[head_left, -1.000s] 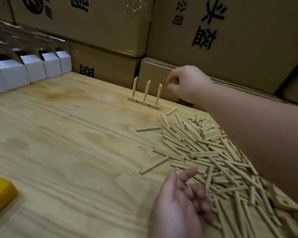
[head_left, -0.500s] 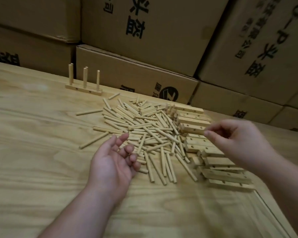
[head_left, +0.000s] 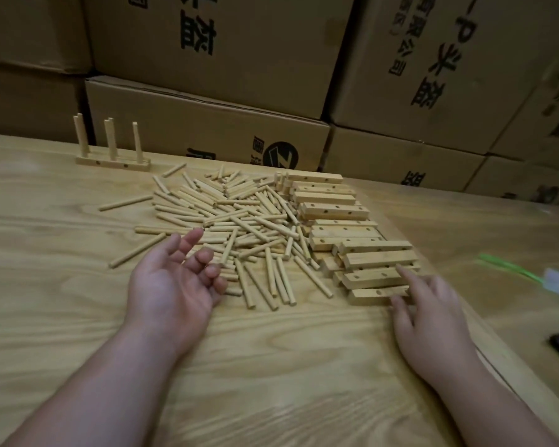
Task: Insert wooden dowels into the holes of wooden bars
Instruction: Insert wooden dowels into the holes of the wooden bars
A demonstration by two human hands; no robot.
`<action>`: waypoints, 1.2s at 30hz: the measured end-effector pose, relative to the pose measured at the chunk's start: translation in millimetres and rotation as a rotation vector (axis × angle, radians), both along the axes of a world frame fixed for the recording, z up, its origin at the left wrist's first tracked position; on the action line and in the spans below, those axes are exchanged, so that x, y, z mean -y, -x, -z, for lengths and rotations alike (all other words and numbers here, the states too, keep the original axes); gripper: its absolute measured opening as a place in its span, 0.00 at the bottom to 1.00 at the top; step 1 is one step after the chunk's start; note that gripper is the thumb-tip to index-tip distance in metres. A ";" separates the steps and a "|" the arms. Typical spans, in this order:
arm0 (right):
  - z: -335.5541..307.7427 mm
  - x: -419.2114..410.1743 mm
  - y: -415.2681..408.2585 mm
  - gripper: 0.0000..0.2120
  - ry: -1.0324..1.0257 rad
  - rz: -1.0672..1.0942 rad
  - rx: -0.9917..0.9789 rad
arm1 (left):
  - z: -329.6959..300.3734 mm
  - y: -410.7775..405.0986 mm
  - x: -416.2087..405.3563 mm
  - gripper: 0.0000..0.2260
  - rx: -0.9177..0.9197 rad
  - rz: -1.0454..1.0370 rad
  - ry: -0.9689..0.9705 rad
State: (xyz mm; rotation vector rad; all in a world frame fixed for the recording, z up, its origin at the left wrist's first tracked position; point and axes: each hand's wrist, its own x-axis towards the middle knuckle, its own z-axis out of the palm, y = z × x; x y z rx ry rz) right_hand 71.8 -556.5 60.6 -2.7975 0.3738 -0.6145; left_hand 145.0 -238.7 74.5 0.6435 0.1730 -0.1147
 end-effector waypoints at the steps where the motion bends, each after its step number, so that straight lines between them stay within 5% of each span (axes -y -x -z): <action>1: 0.4 -0.5 -1.0 0.23 0.007 0.001 -0.010 | 0.0 0.2 -0.1 0.11 0.002 0.002 -0.002; 8: 0.1 -4.5 -2.5 0.15 0.028 -0.036 0.008 | -1.2 3.6 3.5 0.11 0.031 -0.004 -0.063; 23: -2.1 -4.9 -4.4 0.11 0.120 -0.138 0.015 | 1.0 20.1 22.2 0.10 0.290 0.006 -0.540; 36: -26.8 -26.1 2.1 0.11 -0.014 -0.337 0.093 | 3.6 13.6 15.0 0.08 0.208 0.010 -0.376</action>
